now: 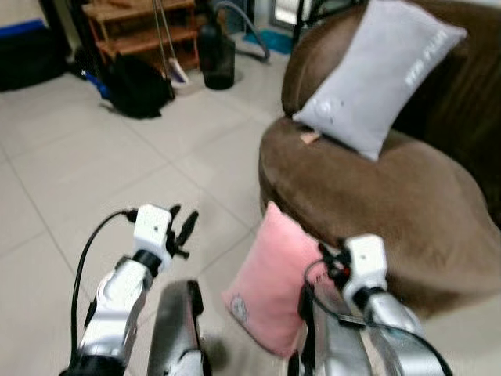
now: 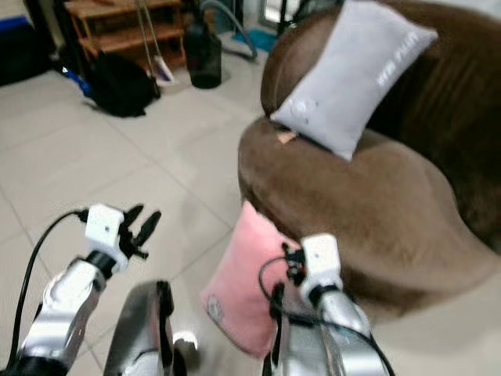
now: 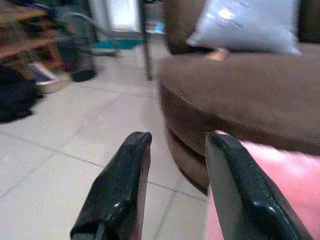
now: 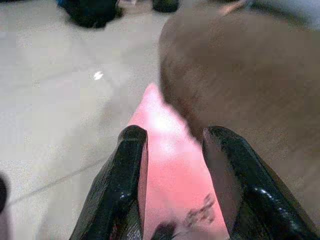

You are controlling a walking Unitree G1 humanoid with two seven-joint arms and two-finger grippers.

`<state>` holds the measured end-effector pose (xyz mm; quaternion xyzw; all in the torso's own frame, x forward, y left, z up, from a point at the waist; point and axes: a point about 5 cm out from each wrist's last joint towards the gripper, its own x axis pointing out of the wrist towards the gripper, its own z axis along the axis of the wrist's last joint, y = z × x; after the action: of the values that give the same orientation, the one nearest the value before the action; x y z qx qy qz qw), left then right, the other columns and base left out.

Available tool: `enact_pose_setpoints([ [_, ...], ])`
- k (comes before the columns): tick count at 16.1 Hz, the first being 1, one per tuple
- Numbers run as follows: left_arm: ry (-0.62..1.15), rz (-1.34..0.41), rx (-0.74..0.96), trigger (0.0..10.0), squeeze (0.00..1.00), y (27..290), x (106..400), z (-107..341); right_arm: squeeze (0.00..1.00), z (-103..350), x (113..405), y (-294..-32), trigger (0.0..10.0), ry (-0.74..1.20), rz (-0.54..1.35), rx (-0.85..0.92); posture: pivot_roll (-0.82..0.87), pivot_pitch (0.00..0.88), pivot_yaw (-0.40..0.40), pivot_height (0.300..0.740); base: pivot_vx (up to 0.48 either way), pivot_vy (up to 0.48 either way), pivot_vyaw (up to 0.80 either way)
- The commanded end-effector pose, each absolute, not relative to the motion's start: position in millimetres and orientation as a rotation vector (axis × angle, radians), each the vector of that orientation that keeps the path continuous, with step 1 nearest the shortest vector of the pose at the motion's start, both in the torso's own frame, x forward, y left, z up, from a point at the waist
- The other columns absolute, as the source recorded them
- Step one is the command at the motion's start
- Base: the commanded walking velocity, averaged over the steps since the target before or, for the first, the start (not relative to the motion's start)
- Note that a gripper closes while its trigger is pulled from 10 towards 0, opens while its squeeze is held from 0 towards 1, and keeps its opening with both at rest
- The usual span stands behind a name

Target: Move the pillow to the sofa from floor

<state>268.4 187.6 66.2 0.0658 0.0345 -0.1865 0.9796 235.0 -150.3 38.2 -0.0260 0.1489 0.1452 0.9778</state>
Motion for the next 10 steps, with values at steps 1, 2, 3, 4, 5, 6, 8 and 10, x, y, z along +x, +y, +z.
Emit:
enact_pose_setpoints([
  [1,0.052,-0.428,0.149,10.0,0.00,186.6,267.9,67.9,0.00,35.0,236.8,-147.0,10.0,0.328,0.322,-0.039,-0.01,0.087,-0.001,0.501,0.000,0.000,0.00],
  [2,0.056,-0.470,0.159,10.0,0.00,186.1,266.7,67.5,1.00,31.4,241.3,-144.5,10.0,0.352,0.322,-0.032,-0.01,0.088,0.004,0.501,0.000,0.000,0.00],
  [3,0.061,-0.496,0.177,10.0,0.00,184.5,267.7,66.2,1.00,25.5,248.7,-145.9,10.0,0.391,0.281,-0.025,-0.01,0.088,0.005,0.501,0.000,0.000,0.00],
  [4,0.076,-0.507,0.189,10.0,0.00,183.2,270.3,64.0,1.00,22.4,254.2,-147.7,10.0,0.406,0.240,-0.019,0.00,0.090,-0.001,0.501,0.000,0.000,0.00],
  [5,0.085,-0.523,0.204,10.0,0.00,181.8,273.7,63.8,1.00,19.3,260.1,-151.0,10.0,0.422,0.174,0.035,0.02,0.107,-0.015,0.501,0.000,0.000,0.00],
  [6,0.092,-0.543,0.217,10.0,0.00,181.0,275.7,64.3,1.00,16.3,264.4,-153.1,10.0,0.433,0.128,0.085,0.03,0.119,-0.017,0.501,0.000,0.000,0.00],
  [8,0.087,-0.589,0.214,10.0,0.00,182.8,276.7,66.7,1.00,9.0,271.7,-155.3,10.0,0.462,0.072,0.151,0.06,0.145,-0.009,0.501,0.000,0.000,0.00],
  [10,0.070,-0.643,0.203,10.0,0.00,189.1,276.4,78.2,1.00,8.8,281.0,-162.4,10.0,0.448,-0.006,0.188,0.10,0.180,0.008,0.501,0.000,0.000,0.00],
])
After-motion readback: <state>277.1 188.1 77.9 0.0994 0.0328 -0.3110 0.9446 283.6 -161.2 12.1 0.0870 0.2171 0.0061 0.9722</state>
